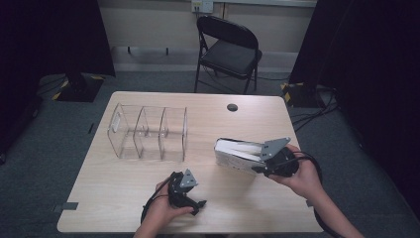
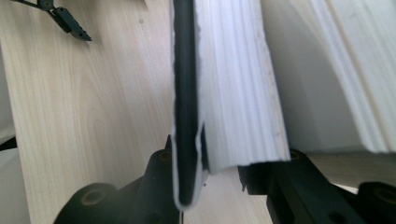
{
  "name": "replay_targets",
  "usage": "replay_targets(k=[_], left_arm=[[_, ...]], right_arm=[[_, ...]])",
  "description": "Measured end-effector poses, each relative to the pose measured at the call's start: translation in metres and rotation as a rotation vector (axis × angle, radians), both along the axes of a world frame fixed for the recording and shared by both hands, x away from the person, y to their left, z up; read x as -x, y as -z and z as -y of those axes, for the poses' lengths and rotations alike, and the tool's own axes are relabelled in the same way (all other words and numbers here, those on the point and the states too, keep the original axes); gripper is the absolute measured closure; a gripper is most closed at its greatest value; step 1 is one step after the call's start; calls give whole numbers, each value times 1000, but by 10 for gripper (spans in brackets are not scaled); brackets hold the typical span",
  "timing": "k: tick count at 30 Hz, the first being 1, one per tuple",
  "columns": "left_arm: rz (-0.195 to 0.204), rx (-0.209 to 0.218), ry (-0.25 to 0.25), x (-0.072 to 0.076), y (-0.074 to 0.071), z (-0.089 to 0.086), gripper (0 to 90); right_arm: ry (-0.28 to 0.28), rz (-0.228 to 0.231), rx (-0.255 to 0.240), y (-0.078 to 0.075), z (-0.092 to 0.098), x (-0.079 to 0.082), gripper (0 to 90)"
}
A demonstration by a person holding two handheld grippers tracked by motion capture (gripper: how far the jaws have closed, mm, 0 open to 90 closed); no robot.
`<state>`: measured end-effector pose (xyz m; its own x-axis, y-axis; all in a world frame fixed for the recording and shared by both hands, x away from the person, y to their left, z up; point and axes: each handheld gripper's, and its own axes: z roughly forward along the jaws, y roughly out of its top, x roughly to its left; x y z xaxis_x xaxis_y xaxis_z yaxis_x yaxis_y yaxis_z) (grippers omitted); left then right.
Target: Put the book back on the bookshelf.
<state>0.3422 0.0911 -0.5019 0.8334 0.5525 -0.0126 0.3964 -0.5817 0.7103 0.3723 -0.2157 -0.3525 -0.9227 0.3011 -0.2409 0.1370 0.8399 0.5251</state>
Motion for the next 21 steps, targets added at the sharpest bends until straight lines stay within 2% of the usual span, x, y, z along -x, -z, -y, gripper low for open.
replay_targets(k=[9,16,21], left_arm=[[1,0,2,0,0,0,0],[0,-2,-1,0,0,0,0],[1,-4,1,0,0,0,0]], right_arm=[[-28,-21,-15,-3,6,6,738],[-63,-62,-36,-5,15,15,739],[-66,-81,-44,-6,19,18,741]])
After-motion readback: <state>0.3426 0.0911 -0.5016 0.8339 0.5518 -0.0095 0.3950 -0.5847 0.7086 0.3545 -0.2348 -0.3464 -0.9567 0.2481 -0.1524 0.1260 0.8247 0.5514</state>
